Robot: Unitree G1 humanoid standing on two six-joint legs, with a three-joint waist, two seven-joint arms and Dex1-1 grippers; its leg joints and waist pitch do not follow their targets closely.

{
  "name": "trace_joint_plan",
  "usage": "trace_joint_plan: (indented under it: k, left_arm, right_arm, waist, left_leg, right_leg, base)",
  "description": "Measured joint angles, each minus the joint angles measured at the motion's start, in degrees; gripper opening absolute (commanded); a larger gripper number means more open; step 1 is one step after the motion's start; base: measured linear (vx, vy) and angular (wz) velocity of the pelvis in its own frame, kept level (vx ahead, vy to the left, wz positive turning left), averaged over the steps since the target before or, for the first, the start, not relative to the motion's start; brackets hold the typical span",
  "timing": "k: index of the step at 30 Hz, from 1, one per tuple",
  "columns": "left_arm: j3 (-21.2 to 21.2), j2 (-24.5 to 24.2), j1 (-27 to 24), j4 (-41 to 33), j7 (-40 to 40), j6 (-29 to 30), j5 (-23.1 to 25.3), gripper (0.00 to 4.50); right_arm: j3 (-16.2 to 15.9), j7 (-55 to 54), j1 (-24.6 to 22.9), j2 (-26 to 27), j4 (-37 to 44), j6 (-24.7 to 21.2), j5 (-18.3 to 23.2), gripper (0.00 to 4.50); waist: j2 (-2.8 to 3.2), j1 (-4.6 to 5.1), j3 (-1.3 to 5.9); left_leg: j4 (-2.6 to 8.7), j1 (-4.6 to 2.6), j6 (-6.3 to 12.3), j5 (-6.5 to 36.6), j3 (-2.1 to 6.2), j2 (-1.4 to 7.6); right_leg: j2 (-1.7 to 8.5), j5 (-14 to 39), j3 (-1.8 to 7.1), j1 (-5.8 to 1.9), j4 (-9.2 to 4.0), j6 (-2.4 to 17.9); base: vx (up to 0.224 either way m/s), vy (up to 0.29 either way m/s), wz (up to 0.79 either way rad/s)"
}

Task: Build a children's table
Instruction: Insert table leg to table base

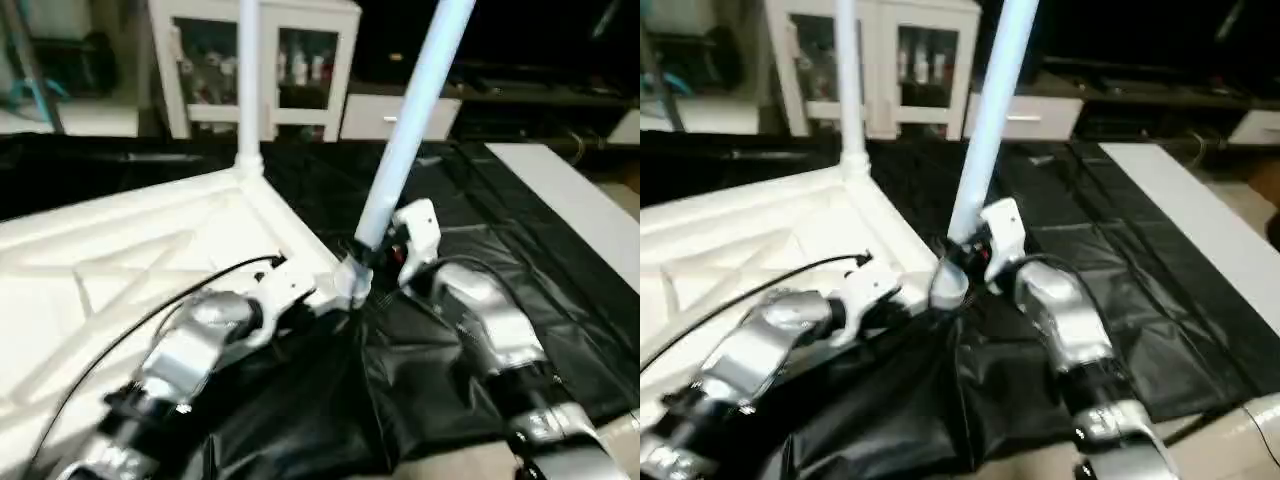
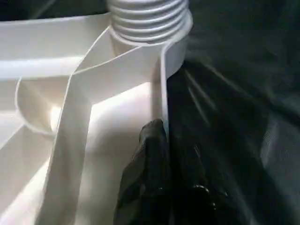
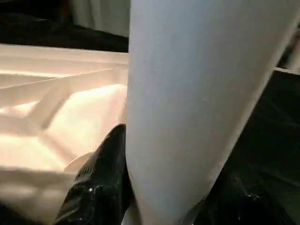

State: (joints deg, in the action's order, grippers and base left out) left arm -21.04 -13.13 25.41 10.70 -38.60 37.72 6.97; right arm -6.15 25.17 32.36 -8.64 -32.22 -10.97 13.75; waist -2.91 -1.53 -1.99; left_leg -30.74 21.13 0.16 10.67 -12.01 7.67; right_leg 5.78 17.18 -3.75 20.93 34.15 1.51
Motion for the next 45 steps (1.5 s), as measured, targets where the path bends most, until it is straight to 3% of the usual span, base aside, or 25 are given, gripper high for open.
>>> trace_joint_plan:
  k: [1, 2, 3, 4, 5, 6, 7, 9, 11, 13, 16, 36, 38, 42, 45]
  left_arm:
    - [0.12, 2.35, 1.16, 1.59, 2.41, 0.9, 0.69, 0.0]
    - [0.31, 3.81, 2.02, 2.47, 4.15, 1.44, 1.04, 0.0]
    - [1.1, 5.7, 2.44, 3.14, 6.08, 2.03, 1.22, 0.0]
    - [1.2, 6.42, 2.47, 3.15, 6.9, 2.27, 1.22, 0.0]
    - [1.42, 7.51, 3.03, 3.65, 7.69, 2.69, 0.93, 0.0]
    - [2.24, 10.02, 3.96, 5.02, 10.21, 3.53, 1.09, 0.0]
    - [2.37, 10.81, 4.55, 5.7, 11.41, 3.9, 1.21, 0.0]
    - [2.88, 12.37, 4.9, 7.18, 13.92, 4.07, 1.27, 0.0]
    - [3.32, 12.81, 4.95, 7.5, 15.27, 3.42, 1.28, 0.0]
    - [3.65, 12.81, 4.98, 7.67, 15.62, 3.03, 1.47, 0.0]
    - [3.86, 12.76, 5.04, 7.84, 15.68, 2.82, 1.64, 0.0]
    - [3.67, 11.82, 6.11, 9.38, 14.96, 1.47, 1.48, 0.0]
    - [3.63, 11.74, 6.05, 9.33, 14.89, 1.37, 1.47, 0.0]
    - [2.91, 11.37, 5.73, 8.37, 13.39, 1.24, 0.94, 0.0]
    - [2.4, 11.31, 5.72, 7.53, 12.51, 1.24, 0.6, 0.0]
  right_arm:
    - [0.66, -2.32, 1.24, 0.44, -1.58, 0.04, -0.54, 1.81]
    - [1.25, -3.86, 2.22, 0.68, -2.5, 0.06, -0.74, 1.81]
    - [1.43, -5.85, 3.51, 1.08, -3.85, 0.33, -0.9, 1.81]
    - [1.39, -7.1, 4.33, 1.46, -4.54, 0.34, -1.16, 1.81]
    - [1.85, -8.55, 4.56, 1.84, -4.9, 0.96, -1.16, 1.81]
    - [2.6, -11.1, 5.69, 2.39, -6.84, 1.95, -1.22, 1.81]
    - [2.71, -12.21, 6.53, 2.66, -7.87, 2.0, -1.44, 1.81]
    - [3.27, -14.95, 7.68, 3.91, -10.19, 2.73, -2.18, 1.81]
    - [3.41, -16.63, 8.57, 4.65, -11.37, 3.87, -2.39, 1.81]
    - [3.48, -17.26, 9.57, 5.13, -12.89, 4.78, -2.5, 1.81]
    - [3.5, -17.37, 10.29, 5.42, -14.24, 5.53, -2.73, 1.81]
    - [4.04, -17.88, 12.12, 6.35, -18.65, 9.32, -3.13, 1.81]
    - [4.13, -17.09, 12.13, 6.17, -18.81, 9.53, -3.13, 2.37]
    - [4.03, -15.45, 11.79, 5.25, -21.12, 9.57, -4.06, 2.6]
    - [4.01, -14.41, 10.48, 4.81, -21.97, 9.31, -4.66, 2.87]
  waist:
    - [-1.07, -0.45, 0.07]
    - [-2.15, -0.55, 0.12]
    - [-1.9, -1.04, -0.31]
    - [-1.03, -1.83, -0.4]
    - [0.44, -1.76, -0.21]
    - [-0.26, -1.05, -0.58]
    - [-0.53, -0.7, -0.7]
    - [-0.2, -0.07, -1.0]
    - [0.41, 0.33, -1.31]
    - [0.44, 0.83, -1.31]
    - [0.38, 1.12, -1.32]
    - [0.22, 1.14, -1.37]
    - [0.22, 1.15, -1.37]
    - [0.21, 0.69, -1.47]
    - [0.27, -0.14, -1.54]
  left_leg:
    - [0.79, -0.33, -0.04, -0.02, -1.48, -0.01]
    - [0.94, -0.67, -0.09, 0.02, -2.25, 0.01]
    - [-2.87, -0.58, -1.67, 2.49, 0.19, 0.11]
    - [-4.97, -0.72, -1.5, 2.62, 3.74, 0.08]
    - [-5.26, -1.06, -3.03, 2.27, 5.34, 0.46]
    - [-4.76, -1.2, -2.99, 2.15, 4.79, 0.64]
    - [-4.68, -1.0, -3.03, 2.13, 4.55, 0.83]
    - [-4.65, -1.23, -3.01, 2.15, 3.94, 1.28]
    - [-4.12, -1.23, -3.0, 2.17, 3.99, 1.33]
    - [-3.06, -1.12, -3.0, 2.17, 3.87, 1.3]
    - [-2.53, -1.14, -3.0, 2.17, 3.61, 1.28]
    - [-2.36, -0.97, -3.01, 2.16, 3.15, 1.28]
    - [-2.35, -0.97, -3.01, 2.16, 3.14, 1.28]
    - [-2.21, -0.87, -3.01, 2.16, 3.04, 1.28]
    - [-2.11, -0.63, -3.0, 2.14, 2.27, 1.32]
  right_leg:
    - [0.41, 1.11, 0.34, 0.25, 1.0, 0.18]
    - [0.64, 1.11, 1.3, 1.17, 0.92, -0.25]
    - [0.76, 0.21, 1.58, 1.43, 0.78, -1.84]
    - [0.7, -0.49, 0.72, 1.22, 0.96, -2.58]
    - [1.1, -1.17, -0.81, 1.15, 0.9, -2.6]
    - [0.69, -1.61, -0.28, 1.28, 0.62, -2.08]
    - [0.36, -2.08, 0.13, 1.33, 0.42, -1.34]
    - [0.08, -2.95, 0.19, 1.19, -0.46, -0.44]
    - [0.19, -2.89, -0.33, 0.93, -1.61, -0.54]
    - [0.28, -2.88, -0.62, 0.51, -2.83, -0.57]
    - [0.45, -2.88, -0.67, 0.52, -3.18, -0.57]
    - [0.48, -2.88, -0.31, 0.98, -3.18, -0.57]
    - [0.48, -2.89, -0.3, 0.99, -3.17, -0.57]
    - [0.48, -2.89, -0.23, 1.03, -3.17, -0.56]
    - [0.71, -3.82, 0.14, 1.33, -3.05, -0.4]
  base:
    - [-0.092, -0.065, 0.2]
    - [-0.025, -0.102, 0.19]
    - [-0.025, -0.102, 0.19]
    - [0.062, -0.014, -0.39]
    - [0.02, 0.069, -0.34]
    - [0.02, 0.069, -0.34]
    - [-0.079, 0.014, 0.28]
    - [-0.086, -0.015, 0.15]
    - [-0.036, 0.013, -0.01]
    - [0.0, 0.0, 0.0]
    - [0.0, 0.0, 0.0]
    - [0.0, 0.0, 0.0]
    - [0.0, 0.0, 0.0]
    - [0.0, 0.0, 0.0]
    - [0.0, 0.0, 0.0]
